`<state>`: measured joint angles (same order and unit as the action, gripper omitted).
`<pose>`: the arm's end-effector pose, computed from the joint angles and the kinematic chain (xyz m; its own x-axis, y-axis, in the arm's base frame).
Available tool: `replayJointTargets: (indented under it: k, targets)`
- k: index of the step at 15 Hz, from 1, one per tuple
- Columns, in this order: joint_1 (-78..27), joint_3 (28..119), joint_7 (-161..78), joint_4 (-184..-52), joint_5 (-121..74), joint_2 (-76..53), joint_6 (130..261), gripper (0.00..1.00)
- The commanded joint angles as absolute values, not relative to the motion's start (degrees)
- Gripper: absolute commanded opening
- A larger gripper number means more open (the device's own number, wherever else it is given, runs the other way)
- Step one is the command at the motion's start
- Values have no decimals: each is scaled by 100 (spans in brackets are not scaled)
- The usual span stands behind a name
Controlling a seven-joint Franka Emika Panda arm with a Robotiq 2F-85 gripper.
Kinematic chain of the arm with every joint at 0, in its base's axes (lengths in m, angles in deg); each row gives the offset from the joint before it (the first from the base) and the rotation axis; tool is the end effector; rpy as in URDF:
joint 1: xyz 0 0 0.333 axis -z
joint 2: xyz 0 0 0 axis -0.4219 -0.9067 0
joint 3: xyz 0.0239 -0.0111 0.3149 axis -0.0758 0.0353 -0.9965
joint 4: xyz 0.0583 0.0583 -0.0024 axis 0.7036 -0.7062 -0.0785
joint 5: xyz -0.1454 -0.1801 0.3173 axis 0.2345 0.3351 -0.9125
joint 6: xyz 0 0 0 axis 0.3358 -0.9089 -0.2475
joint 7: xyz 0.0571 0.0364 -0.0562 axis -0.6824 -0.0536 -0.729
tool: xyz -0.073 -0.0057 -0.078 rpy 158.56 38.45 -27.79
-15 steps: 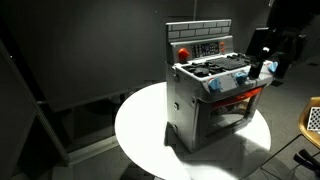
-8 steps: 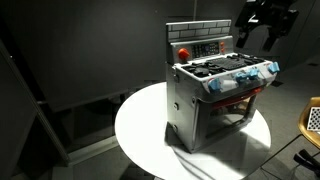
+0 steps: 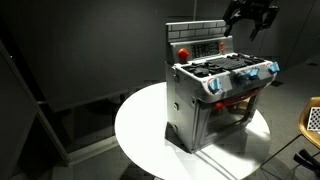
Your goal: Press the top button on the right side of the stove
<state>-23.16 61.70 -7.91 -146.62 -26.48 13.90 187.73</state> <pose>0.5272 0.0626 0.5079 0.8238 -0.5264 0.2103 -0.5069 -0.8502 -0.1423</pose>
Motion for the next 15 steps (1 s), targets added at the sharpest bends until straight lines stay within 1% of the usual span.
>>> replayJointTargets:
  k: [1, 7, 15]
  targets:
    - [-2291, 6279, -96, -14210, -2106, 950, 18962, 100]
    - [-2362, 6526, 755, -13862, -1452, 565, 18947, 100]
    - [-2365, 6856, 1055, -13633, -1310, 230, 18830, 100]
